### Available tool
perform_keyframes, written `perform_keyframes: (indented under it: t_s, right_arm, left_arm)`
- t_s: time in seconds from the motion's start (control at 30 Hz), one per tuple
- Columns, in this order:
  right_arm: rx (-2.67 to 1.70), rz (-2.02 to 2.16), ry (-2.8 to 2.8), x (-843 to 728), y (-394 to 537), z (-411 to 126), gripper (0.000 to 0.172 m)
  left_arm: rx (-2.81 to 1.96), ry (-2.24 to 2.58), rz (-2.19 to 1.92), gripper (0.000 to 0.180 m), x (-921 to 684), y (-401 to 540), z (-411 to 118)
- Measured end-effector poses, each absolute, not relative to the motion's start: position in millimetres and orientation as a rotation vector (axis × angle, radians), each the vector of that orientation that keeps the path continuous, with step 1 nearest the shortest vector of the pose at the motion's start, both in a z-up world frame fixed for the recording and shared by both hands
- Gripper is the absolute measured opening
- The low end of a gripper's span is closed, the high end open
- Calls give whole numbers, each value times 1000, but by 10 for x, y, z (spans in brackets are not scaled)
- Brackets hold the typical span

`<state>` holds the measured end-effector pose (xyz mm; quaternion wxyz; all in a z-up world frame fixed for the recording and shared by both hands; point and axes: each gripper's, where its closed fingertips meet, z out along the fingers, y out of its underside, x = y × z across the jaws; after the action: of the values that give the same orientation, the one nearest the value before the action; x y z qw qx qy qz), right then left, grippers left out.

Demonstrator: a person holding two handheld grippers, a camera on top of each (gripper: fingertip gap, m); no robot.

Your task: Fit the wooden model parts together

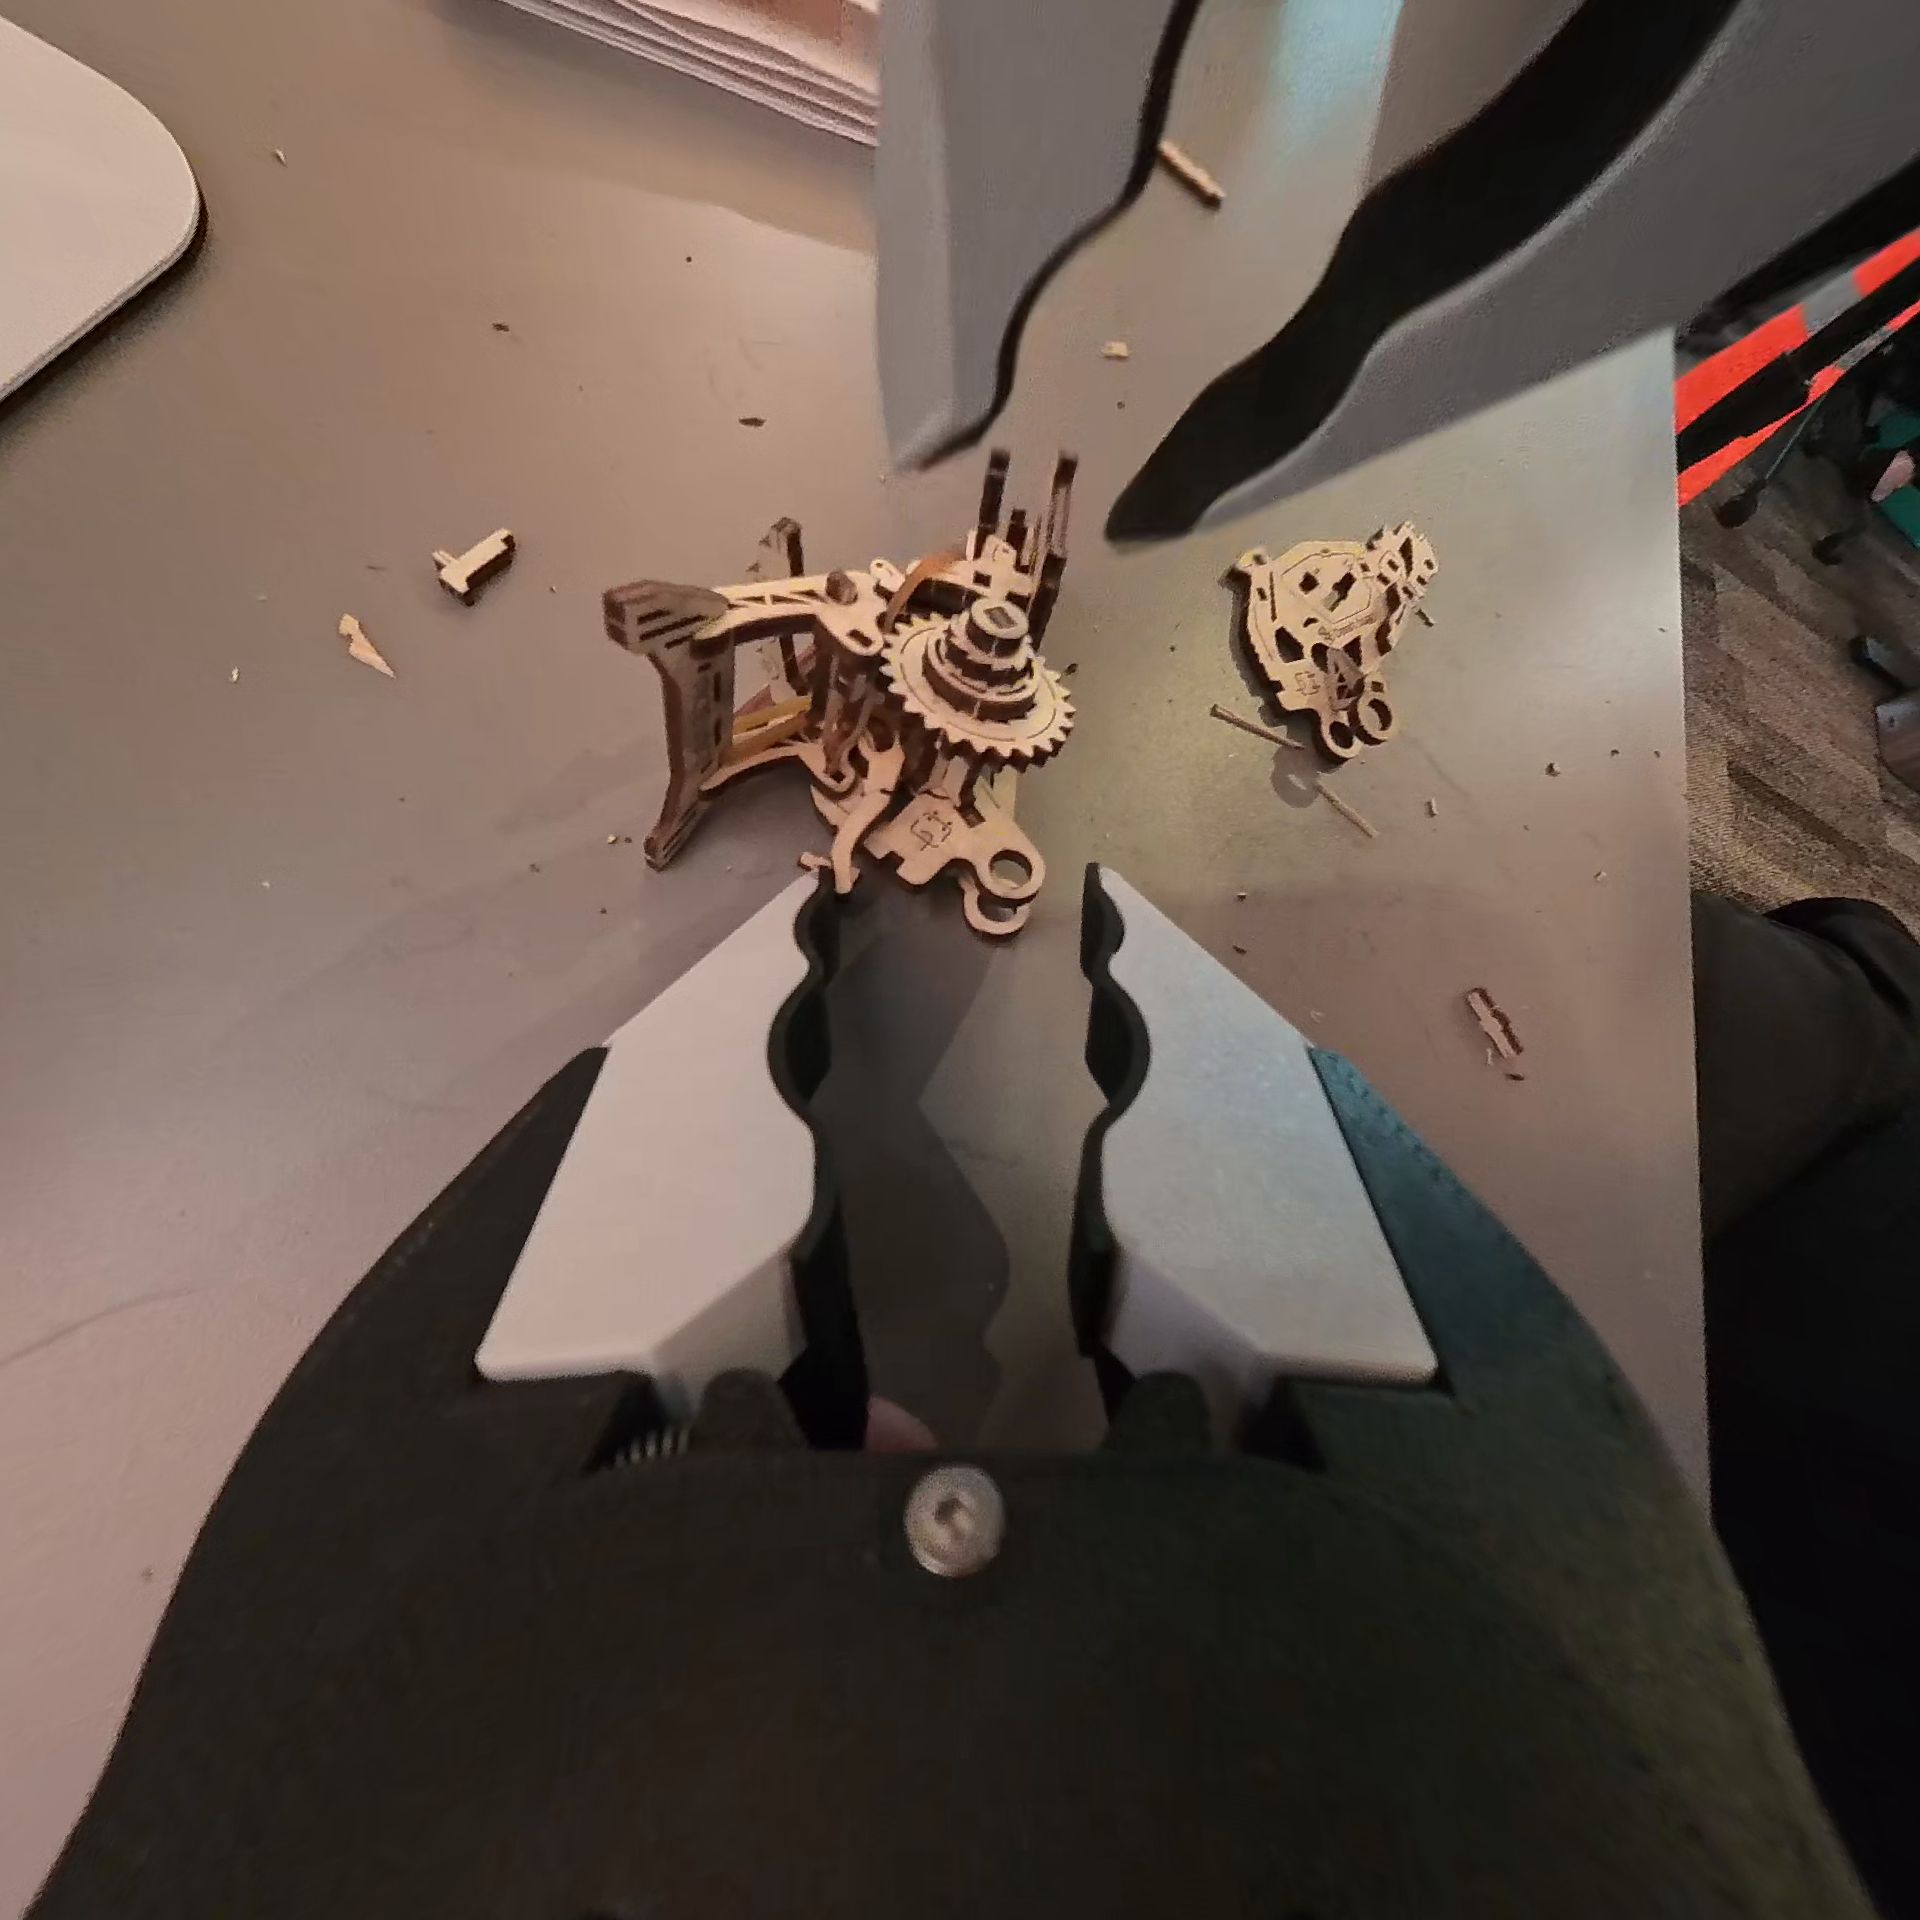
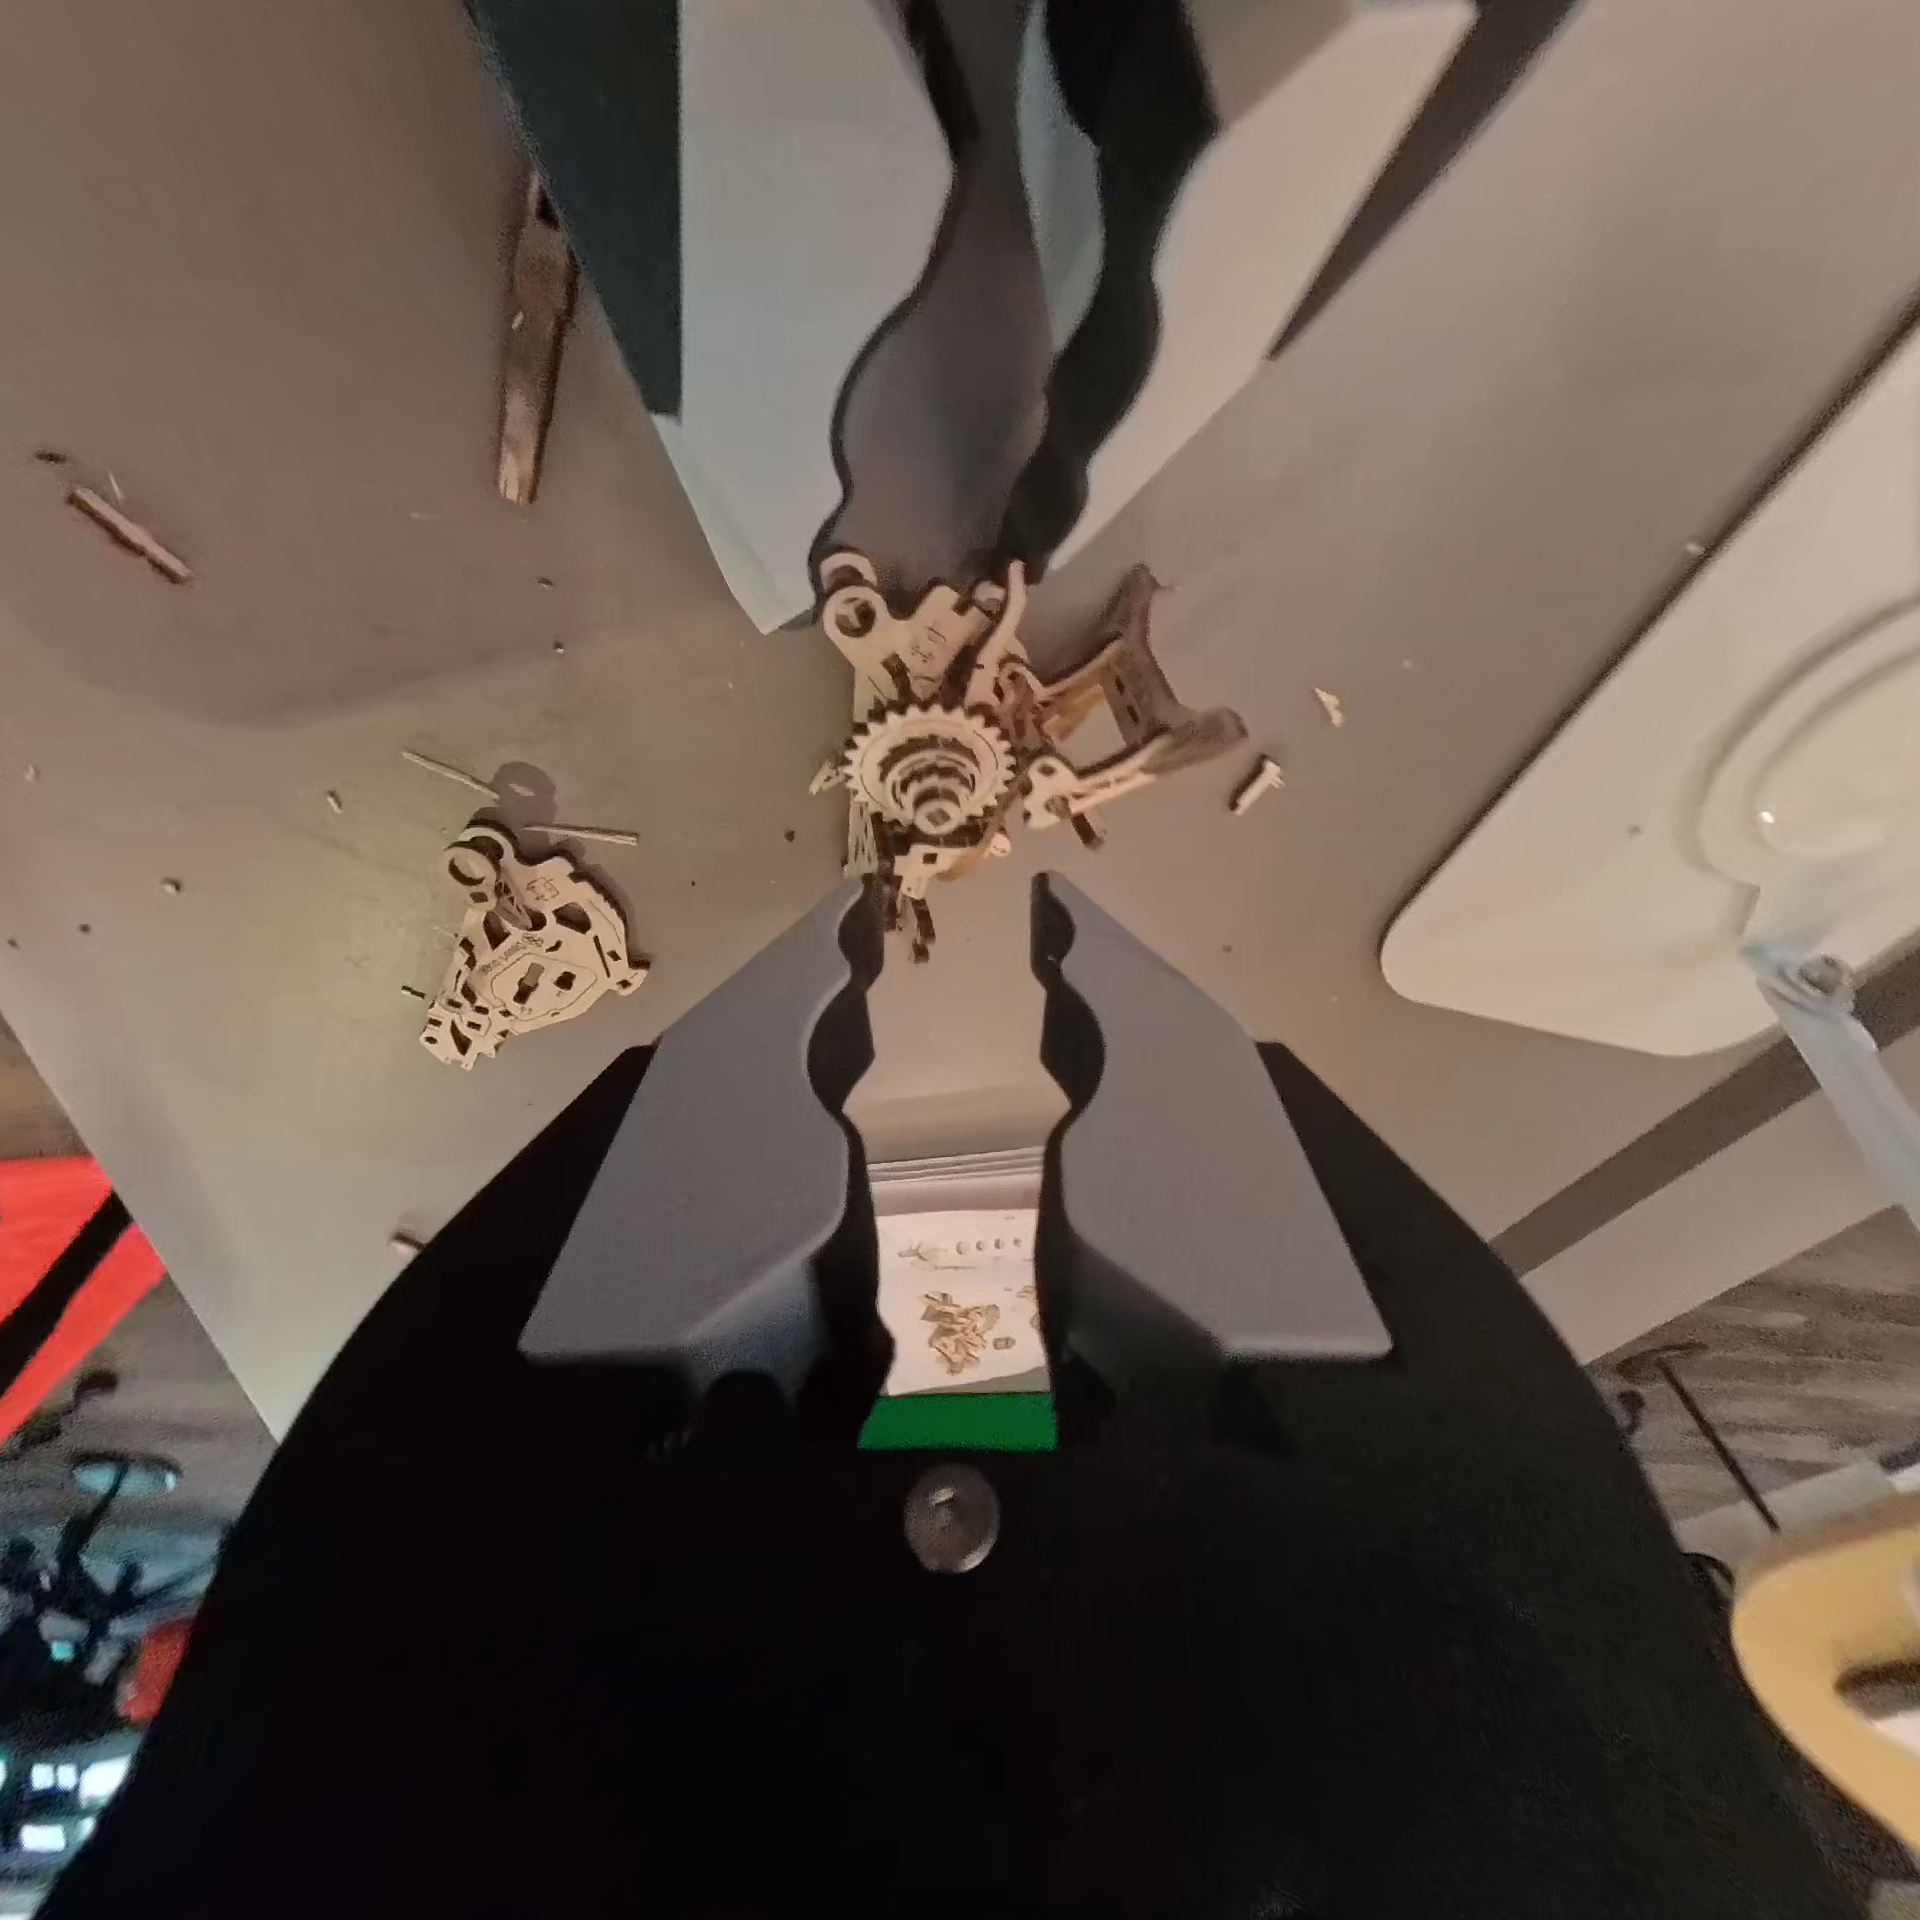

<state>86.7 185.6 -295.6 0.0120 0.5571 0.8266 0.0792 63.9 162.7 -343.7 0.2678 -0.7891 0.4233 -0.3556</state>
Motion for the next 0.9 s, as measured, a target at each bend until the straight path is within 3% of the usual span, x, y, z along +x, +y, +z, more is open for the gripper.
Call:
perform_keyframes:
  t_s: [0.03, 0.23, 0.57, 0.7, 0.77, 0.9]
  right_arm:
    - [1790, 230, 2573, 876, 1858, -2894, 27]
    - [2124, 48, 2402, 1282, 1555, -2711, 35]
    - [2515, -100, 2002, 2051, 933, -3538, 54]
    - [2626, -210, 1984, 1993, 944, -3558, 49]
    - [2643, -251, 2002, 1980, 949, -3552, 35]
    - [2688, -318, 2005, 1988, 968, -3547, 35]
  left_arm:
    - [-2128, 1143, -960, 45, 639, 1625, -3436]
    - [-2121, 1148, -955, 50, 636, 1617, -3431]
    - [-2113, 1158, -945, 55, 639, 1610, -3429]
    - [-2104, 1176, -918, 57, 644, 1600, -3435]
    - [-2105, 1172, -926, 57, 643, 1600, -3432]
    - [-2109, 1159, -942, 58, 638, 1608, -3425]
